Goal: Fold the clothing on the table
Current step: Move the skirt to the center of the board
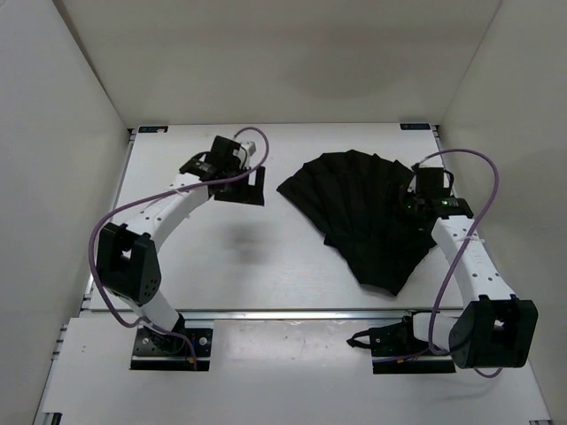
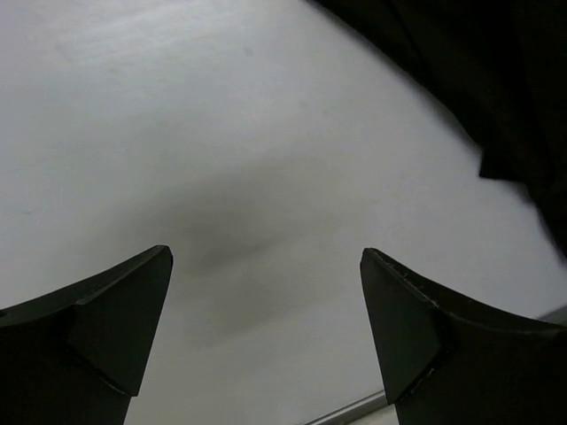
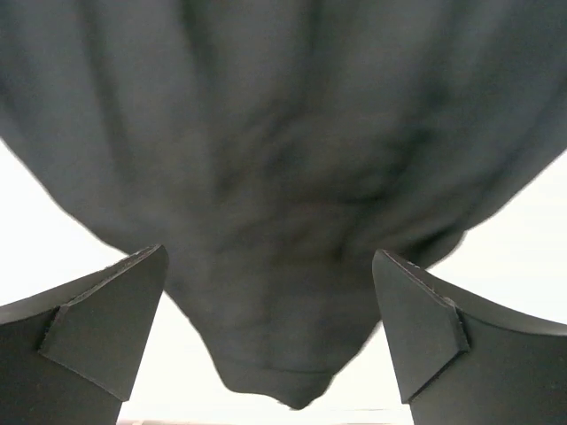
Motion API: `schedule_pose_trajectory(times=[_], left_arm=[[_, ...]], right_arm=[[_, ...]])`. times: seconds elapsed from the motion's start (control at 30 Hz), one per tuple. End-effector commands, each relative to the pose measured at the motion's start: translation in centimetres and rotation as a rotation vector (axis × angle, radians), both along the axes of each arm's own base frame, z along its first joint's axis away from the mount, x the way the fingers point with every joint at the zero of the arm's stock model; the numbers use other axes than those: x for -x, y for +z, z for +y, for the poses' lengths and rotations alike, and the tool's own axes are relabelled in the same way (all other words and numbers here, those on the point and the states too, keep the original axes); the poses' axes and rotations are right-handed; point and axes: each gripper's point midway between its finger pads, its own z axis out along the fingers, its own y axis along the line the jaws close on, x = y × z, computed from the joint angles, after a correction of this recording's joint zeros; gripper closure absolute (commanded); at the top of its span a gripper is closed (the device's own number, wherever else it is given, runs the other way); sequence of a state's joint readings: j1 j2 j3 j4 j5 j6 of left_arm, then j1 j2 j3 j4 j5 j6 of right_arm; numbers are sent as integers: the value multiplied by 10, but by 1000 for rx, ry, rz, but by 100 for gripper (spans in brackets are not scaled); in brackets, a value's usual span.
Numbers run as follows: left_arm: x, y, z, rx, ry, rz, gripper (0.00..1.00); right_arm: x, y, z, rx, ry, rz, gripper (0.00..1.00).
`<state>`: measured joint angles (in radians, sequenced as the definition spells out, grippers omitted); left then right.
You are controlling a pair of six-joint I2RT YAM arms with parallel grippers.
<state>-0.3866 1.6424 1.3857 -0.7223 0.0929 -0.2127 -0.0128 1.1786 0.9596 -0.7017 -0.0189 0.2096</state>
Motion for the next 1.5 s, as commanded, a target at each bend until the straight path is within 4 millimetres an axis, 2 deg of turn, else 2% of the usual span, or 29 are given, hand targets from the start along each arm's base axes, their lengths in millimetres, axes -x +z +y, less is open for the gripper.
schedule_pose_trajectory(times=[0.0,0.07,0.1,0.17,0.27,0.4,0.43,0.47,0.6,0.63,0.67,0.7,0.73,0.8,0.87,0.9,1.0,1.03,1.07,1.1,1.13,1.17,1.2,1.23,1.27,1.3,1.37,1.4,1.47], left_arm=[[33,15,-44,155,-126,1,1],[40,15,-55,235,-140,-4,1],[43,22,-57,266,-146,-21,1],[48,18,-58,303,-135,-29,1],[55,13,-53,328,-122,-11,1],[57,7,-38,306,-105,4,1],[55,8,-33,301,-89,-5,1],[57,7,-33,295,-99,-4,2],[61,3,-25,296,-86,6,1],[59,4,-22,286,-74,4,1],[59,4,-19,280,-66,3,1],[60,3,-18,273,-71,4,1],[61,4,-17,267,-74,1,2],[62,4,-13,265,-62,3,1],[60,5,-7,259,-48,2,2],[62,5,-8,261,-52,0,2],[60,7,1,259,-33,-15,2],[59,8,1,259,-35,-21,1],[57,9,5,262,-24,-28,2],[57,12,5,258,-27,-38,1],[55,14,8,252,-28,-45,1],[53,17,9,246,-28,-61,1],[50,21,13,237,-20,-82,2],[46,26,19,231,-6,-101,2],[43,29,24,227,12,-120,1],[41,38,28,230,23,-147,1],[34,43,42,222,68,-179,1],[34,51,44,225,75,-205,1],[34,58,49,211,81,-231,1]], right_arm=[[2,-7,39,-74,67,31,2],[0,-8,54,-113,95,15,3],[6,-13,63,-130,124,27,3],[5,-10,79,-136,173,2,3],[15,-28,96,-74,262,50,3],[26,-61,99,-14,288,182,4],[23,-66,99,10,284,198,6],[24,-68,102,16,299,204,6],[16,-76,91,84,259,203,7],[18,-81,86,91,246,217,12],[17,-82,84,82,235,226,22],[14,-83,82,68,234,220,37],[14,-87,80,57,237,233,45],[10,-87,79,56,238,224,84],[2,-82,76,95,224,204,100],[-2,-78,79,100,238,186,100],[-36,-42,96,90,308,68,100],[-49,-27,109,75,344,31,100],[-54,-20,119,58,380,23,100],[-73,3,135,30,431,-31,100],[-76,9,144,25,461,-25,100],[-92,31,162,18,512,-54,100],[-115,66,186,9,566,-135,100],[-120,61,199,15,596,-91,100],[-132,111,220,5,634,-199,100],[-143,151,243,-13,673,-300,100],[-144,224,265,-64,694,-503,100],[-139,251,270,-80,700,-578,100],[-120,300,257,-74,678,-725,100]])
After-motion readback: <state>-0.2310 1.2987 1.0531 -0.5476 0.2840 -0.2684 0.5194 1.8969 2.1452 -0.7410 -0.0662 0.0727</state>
